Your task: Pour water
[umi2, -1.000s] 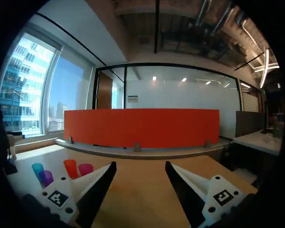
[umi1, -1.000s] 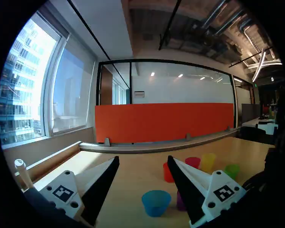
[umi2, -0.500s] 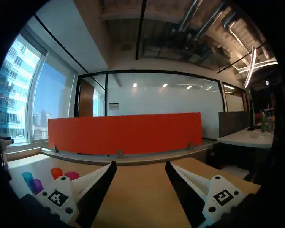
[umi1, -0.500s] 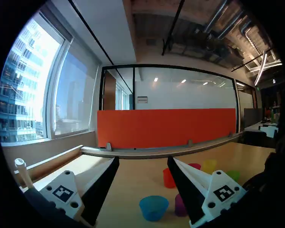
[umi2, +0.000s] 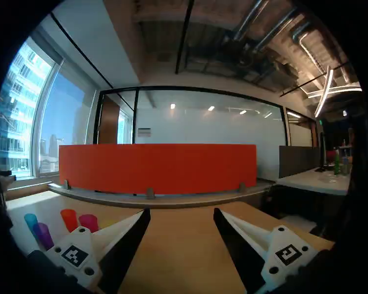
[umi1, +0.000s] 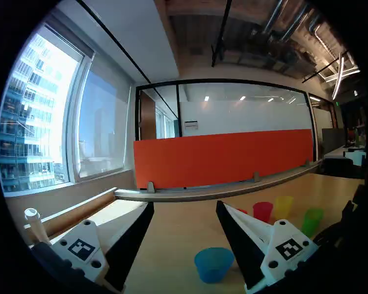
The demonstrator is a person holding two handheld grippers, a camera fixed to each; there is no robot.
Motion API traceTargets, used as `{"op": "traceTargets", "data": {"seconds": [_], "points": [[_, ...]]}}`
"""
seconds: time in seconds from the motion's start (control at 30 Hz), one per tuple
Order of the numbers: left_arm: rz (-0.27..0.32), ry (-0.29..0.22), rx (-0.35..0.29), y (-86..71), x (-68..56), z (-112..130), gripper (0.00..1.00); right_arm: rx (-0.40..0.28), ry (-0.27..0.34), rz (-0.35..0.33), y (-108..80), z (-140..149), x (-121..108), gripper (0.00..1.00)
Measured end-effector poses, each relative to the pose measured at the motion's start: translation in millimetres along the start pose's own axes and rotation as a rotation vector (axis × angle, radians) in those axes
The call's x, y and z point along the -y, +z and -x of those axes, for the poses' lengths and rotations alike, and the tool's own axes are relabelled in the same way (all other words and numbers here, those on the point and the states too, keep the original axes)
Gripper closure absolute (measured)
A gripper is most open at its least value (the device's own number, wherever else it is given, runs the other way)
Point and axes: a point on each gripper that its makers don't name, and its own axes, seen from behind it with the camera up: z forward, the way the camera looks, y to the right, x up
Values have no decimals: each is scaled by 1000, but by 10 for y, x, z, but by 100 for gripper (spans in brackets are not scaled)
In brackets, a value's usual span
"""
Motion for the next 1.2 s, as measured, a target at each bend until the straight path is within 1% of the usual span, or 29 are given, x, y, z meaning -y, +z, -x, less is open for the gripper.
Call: {"op": "traceTargets", "data": {"seconds": [0.2,0.27,0.47,0.6,0.97,1.2], "points": [[-4,-13,17,39,17,218,6,-15,24,14,-8,-68,-54,0],[-3,-22,23,43,15,298,6,-16,23,15,-11,-86,-55,0],[2,-50,33,45,-13,470,6,-19,-10,29,-9,-129,-63,0],[4,-62,33,38,-14,532,6,-14,-15,34,-15,-115,-67,1],[2,-72,37,30,18,626,6,-6,10,43,-19,-117,-149,0],[5,-60,44,44,9,706,6,-5,5,47,-35,-117,-192,0]]}}
